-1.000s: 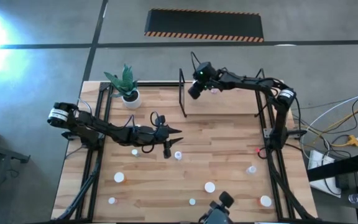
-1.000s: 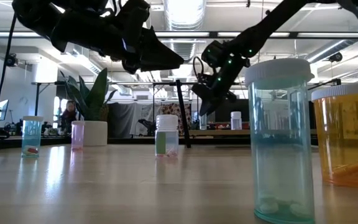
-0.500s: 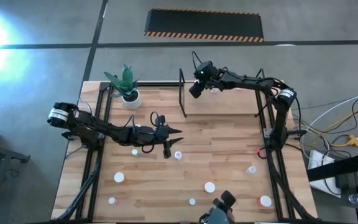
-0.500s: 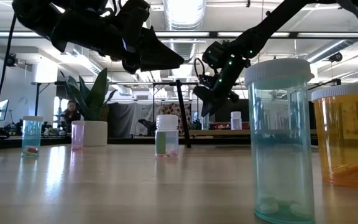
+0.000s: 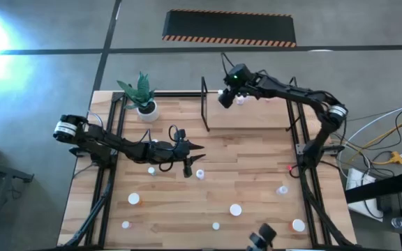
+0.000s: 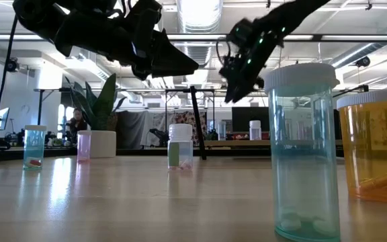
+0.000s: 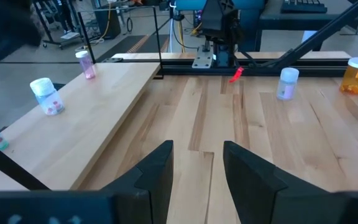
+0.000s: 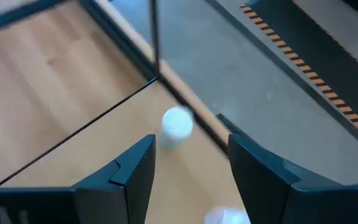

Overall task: Pick and place medicine bottles onto shelf by color
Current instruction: Put the right transparent pill bottle on the shelf aligned with the other transparent pill bottle

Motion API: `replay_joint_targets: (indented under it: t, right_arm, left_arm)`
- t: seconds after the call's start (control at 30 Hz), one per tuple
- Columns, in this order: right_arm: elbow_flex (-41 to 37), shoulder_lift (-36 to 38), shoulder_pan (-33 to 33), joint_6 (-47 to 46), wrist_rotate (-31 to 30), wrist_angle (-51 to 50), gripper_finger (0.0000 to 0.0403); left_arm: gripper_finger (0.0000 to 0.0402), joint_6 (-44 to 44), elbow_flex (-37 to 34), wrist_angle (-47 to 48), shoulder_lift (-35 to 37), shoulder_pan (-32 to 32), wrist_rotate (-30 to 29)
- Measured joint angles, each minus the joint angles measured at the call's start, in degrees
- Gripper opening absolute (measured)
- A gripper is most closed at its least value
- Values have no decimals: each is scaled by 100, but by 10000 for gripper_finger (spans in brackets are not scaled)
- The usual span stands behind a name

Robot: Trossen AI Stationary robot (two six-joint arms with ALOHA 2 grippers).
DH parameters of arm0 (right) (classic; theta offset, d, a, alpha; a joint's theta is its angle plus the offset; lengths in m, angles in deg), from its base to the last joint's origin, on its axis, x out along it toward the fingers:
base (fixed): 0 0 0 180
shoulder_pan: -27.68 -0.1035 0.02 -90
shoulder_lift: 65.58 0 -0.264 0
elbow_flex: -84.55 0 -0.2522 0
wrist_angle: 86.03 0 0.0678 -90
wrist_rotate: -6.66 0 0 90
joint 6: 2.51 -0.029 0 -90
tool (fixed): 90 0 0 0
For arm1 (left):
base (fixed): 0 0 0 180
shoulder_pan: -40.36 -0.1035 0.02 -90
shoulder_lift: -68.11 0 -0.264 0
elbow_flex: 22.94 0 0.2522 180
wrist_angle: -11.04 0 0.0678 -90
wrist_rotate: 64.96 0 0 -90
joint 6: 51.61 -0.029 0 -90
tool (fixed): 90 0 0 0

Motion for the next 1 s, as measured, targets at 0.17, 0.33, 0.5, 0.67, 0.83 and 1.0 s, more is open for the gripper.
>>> replay_joint_targets:
  t: [0.17,0.33,0.5,0.67,0.83,1.0]
  right_arm:
    - [-477,869,-673,-121,0,-634,191]
    - [-1399,1738,-1780,-743,5,-573,191]
    - [-2373,2376,-3066,-1456,11,-575,191]
    - [-3017,2748,-4514,-2329,5,-570,191]
    - [-3162,2769,-5816,-3145,5,-531,191]
    - [-2857,2589,-6593,-4194,26,-1039,191]
  left_arm:
    - [123,0,-7,0,0,0,0]
    - [123,0,-15,0,0,0,-2]
    - [123,2,-17,0,0,0,-2]
    - [123,2,-15,2,0,0,-2]
    - [123,4,-9,0,0,0,-2]
    - [123,6,-15,3,0,0,-2]
